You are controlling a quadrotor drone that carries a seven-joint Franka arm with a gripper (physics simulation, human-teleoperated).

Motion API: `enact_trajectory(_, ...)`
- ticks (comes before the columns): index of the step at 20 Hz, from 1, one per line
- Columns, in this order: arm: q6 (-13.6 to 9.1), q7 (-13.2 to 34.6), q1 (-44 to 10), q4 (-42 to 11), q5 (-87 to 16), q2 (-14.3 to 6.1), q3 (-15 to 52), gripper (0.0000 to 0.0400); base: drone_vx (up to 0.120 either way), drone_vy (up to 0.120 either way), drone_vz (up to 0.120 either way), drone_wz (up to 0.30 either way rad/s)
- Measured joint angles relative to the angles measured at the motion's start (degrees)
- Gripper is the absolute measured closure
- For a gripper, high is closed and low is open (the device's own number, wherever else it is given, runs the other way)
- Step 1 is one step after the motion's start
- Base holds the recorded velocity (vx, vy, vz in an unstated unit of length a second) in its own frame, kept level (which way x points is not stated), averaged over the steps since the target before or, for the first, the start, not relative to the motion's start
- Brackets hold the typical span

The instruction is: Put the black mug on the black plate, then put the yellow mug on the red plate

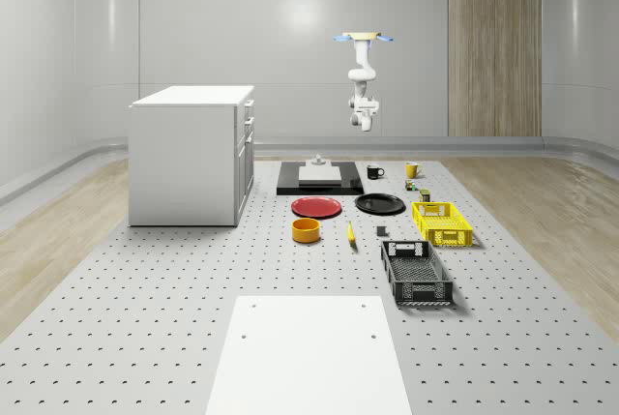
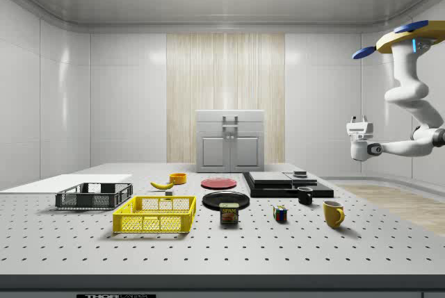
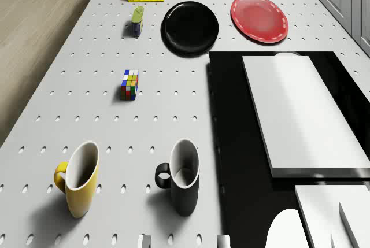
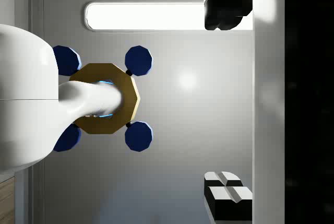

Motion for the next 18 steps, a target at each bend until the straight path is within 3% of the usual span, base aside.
enact_trajectory(9,-7.7,-0.1,-0.2,10.8,0.1,2.7,0.1,0.0,0.0,0.0,0.0,0.0)
enact_trajectory(13,-9.6,-0.1,-0.3,14.2,0.1,4.0,0.2,0.0,0.0,0.0,0.0,0.0)
enact_trajectory(18,-10.7,-0.2,-0.3,16.2,0.1,4.7,0.2,0.0,0.12,0.0,0.0,0.0)
